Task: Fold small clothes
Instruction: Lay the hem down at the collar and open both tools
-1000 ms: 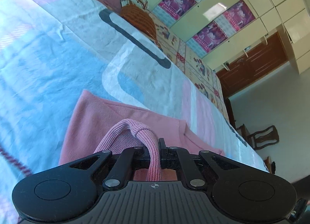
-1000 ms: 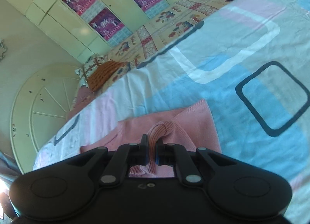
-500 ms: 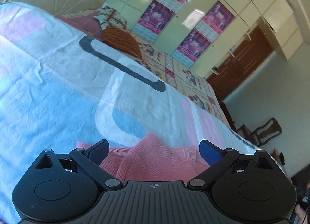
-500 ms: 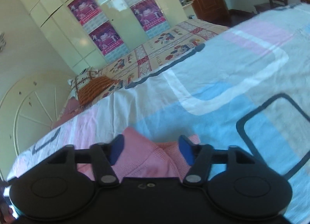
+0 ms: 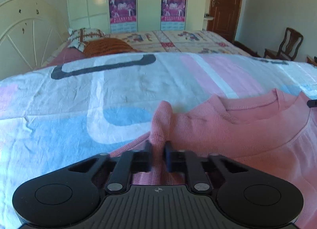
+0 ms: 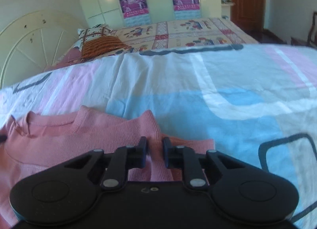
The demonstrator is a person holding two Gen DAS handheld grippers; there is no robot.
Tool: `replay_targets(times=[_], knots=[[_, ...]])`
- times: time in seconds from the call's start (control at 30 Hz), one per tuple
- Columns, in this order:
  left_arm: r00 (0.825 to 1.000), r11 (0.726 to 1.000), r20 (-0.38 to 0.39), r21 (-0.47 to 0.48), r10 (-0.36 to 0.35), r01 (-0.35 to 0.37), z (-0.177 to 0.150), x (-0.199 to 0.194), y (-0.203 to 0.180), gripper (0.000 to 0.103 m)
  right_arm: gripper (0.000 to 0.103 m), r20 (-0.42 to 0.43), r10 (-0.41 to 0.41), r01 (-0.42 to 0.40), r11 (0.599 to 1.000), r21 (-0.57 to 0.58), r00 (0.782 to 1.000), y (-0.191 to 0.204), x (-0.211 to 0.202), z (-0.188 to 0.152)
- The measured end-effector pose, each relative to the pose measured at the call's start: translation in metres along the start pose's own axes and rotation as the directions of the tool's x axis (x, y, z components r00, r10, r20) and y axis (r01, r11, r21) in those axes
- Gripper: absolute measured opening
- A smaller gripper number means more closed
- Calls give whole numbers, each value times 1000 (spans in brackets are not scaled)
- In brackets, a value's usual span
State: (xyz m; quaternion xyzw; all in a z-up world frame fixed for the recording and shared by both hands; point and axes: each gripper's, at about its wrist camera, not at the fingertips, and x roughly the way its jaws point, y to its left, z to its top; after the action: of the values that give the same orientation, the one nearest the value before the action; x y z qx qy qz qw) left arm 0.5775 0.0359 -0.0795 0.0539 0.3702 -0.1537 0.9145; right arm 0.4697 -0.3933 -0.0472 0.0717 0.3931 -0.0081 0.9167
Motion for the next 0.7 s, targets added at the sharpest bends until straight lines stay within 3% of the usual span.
replay_targets(times=[0.1,0.23,0.3,0.37,0.43,0.5,0.57,0.6,0.63,0.67,0.7], knots=[[995,999,93,-42,26,-22,-11,-11,0,9,10,65,10,-9,1000,-25,998,0,-11,0],[986,989,160,-144,52,-29,-17,-25,10,5,9,154,2,2,1000,-21,988,-7,-28,0],[992,984,110,-177,57,-36,-15,-11,16,5,9,154,-6,9,1000,-14,988,-10,-26,0],[996,982,39,-175,81,-73,-15,11,14,5,9,101,-23,25,1000,-17,995,-11,-10,-1],[993,984,39,-150,107,-100,-15,19,6,5,11,53,-39,38,999,12,998,-11,5,-6],[992,981,37,-154,122,-115,-14,18,3,5,13,69,-53,50,998,46,996,-10,6,-6],[991,980,34,-154,131,-124,-15,14,4,22,15,68,-64,60,997,55,996,-7,5,-6],[990,978,27,-163,138,-132,-14,11,6,32,22,71,-72,69,996,47,995,-6,3,-7],[986,973,26,-171,163,-156,-13,5,8,55,30,84,-95,92,995,41,992,-5,-1,-7],[977,967,45,-159,209,-199,-11,-3,7,60,50,111,-129,126,991,35,985,-2,-8,-6],[964,961,63,-122,257,-248,-9,-9,1,60,63,142,-144,142,990,25,979,3,-15,-6]])
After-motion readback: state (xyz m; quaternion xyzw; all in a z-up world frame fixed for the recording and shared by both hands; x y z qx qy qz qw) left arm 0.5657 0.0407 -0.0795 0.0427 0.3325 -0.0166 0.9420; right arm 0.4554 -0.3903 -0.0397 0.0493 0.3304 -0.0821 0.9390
